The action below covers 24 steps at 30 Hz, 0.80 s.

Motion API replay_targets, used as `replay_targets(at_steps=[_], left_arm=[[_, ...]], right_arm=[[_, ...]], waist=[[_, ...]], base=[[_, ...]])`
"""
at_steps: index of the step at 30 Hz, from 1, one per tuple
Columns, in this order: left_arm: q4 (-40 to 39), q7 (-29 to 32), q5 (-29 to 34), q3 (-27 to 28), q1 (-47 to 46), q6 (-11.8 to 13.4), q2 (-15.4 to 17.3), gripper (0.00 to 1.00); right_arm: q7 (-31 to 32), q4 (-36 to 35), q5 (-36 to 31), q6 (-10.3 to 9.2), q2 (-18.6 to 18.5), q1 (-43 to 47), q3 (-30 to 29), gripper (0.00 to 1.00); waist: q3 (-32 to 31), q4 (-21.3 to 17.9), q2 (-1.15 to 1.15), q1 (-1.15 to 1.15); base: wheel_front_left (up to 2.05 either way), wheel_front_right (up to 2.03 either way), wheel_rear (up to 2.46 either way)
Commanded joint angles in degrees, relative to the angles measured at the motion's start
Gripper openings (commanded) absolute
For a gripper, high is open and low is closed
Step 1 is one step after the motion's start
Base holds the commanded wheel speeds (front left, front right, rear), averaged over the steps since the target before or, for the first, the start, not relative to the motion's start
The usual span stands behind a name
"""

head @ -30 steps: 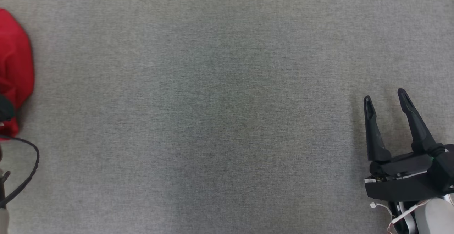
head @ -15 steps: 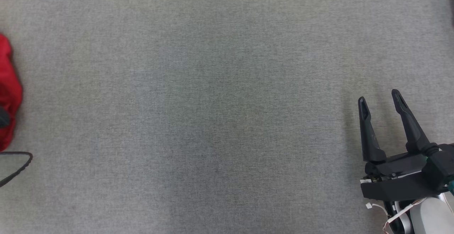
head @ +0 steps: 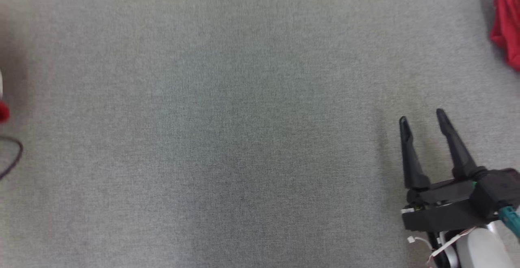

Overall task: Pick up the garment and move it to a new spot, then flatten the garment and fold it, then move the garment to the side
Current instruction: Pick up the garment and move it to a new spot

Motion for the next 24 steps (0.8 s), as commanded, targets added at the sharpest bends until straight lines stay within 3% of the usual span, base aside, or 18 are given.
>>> replay_targets(at_steps=[1, 6, 12, 24], left_arm=[[-0.62, -0.68, 0.7, -0.31, -1.32, -0.39, 0.29, 0.0], [-6.04, -1.53, 1.12, -3.5, -6.58, -1.41, -2.11, 0.0], [-16.63, 1.86, 2.13, -8.25, -10.82, -1.77, -5.32, 0.0], [-34.02, 10.5, 1.32, -18.83, -10.91, -2.22, -16.56, 0.0]], right_arm=[[-0.47, 0.33, 0.44, -0.16, 0.48, -0.09, 0.25, 1.0], [-1.13, 2.88, 0.72, -0.16, 2.06, 0.34, 1.22, 1.0], [-1.82, 5.66, 1.15, -0.16, 4.37, 0.28, 2.05, 1.0], [-2.02, 8.15, 2.2, -0.16, 8.25, 0.27, 2.67, 1.0]], waist=[[-1.67, -0.54, 0.0, 0.0], [-5.07, -2.04, 0.0, 0.0], [-7.87, -5.99, 0.0, 0.0], [-9.27, -17.29, 0.0, 0.0]], base=[[0.0, 0.0, 0.0], [0.0, 0.0, 0.0], [0.0, 0.0, 0.0], [0.0, 0.0, 0.0]])
